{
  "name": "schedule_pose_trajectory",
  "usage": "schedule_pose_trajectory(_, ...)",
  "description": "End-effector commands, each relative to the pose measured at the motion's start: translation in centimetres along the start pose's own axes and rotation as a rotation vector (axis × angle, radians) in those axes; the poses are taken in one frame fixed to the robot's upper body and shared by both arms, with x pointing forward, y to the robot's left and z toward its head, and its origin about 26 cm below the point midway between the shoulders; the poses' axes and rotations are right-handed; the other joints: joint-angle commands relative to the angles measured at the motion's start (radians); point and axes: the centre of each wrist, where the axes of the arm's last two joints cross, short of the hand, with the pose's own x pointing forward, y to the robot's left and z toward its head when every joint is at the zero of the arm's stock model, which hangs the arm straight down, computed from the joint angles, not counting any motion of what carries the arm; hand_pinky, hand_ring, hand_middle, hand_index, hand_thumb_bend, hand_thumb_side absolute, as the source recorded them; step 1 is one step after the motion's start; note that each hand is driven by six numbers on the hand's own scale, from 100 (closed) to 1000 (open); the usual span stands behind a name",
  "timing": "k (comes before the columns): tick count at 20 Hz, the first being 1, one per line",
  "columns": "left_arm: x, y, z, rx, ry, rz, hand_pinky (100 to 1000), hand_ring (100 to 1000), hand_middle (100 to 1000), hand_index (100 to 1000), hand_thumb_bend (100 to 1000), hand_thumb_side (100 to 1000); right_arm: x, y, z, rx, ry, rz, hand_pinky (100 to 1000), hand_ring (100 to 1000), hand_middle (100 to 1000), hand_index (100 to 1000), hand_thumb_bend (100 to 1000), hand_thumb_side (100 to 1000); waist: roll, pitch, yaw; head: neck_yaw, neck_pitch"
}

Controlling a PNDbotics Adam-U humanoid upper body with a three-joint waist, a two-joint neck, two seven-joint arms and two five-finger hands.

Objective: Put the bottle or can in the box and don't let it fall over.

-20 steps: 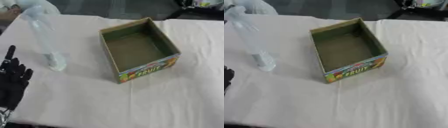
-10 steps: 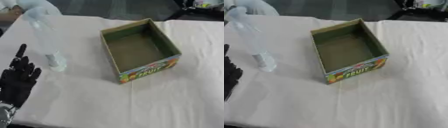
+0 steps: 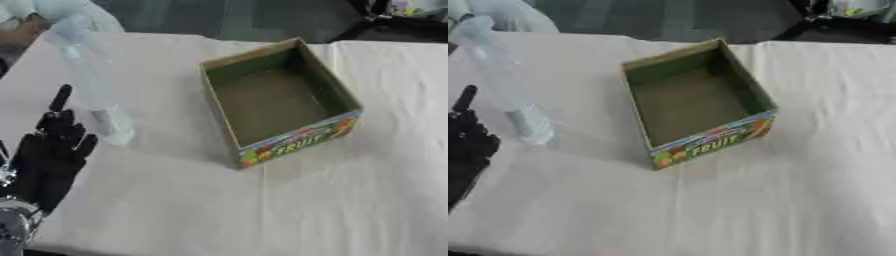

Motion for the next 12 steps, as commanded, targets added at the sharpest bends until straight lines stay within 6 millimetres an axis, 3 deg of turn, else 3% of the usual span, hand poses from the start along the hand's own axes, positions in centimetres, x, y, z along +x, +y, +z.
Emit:
schedule_pose_trajectory(1,0.3,-1.0,-0.5,-0.025,0.0,0.006,133,140,225,1000,394,1000,0.9,-0.2,-0.6,0.009,-0.032,0.003,814,891,1000,974,100,771,-0.001,-0.017,-0.001,-0.006,-0.012)
schedule_pose_trajectory(12,0.7,-2.5,-2.0,-0.011,-0.013,0.055,132,128,219,1000,393,1000,0.8,-0.2,-0.5,0.011,-0.034,-0.002,815,891,1000,974,100,771,-0.007,-0.006,-0.004,-0.014,0.004)
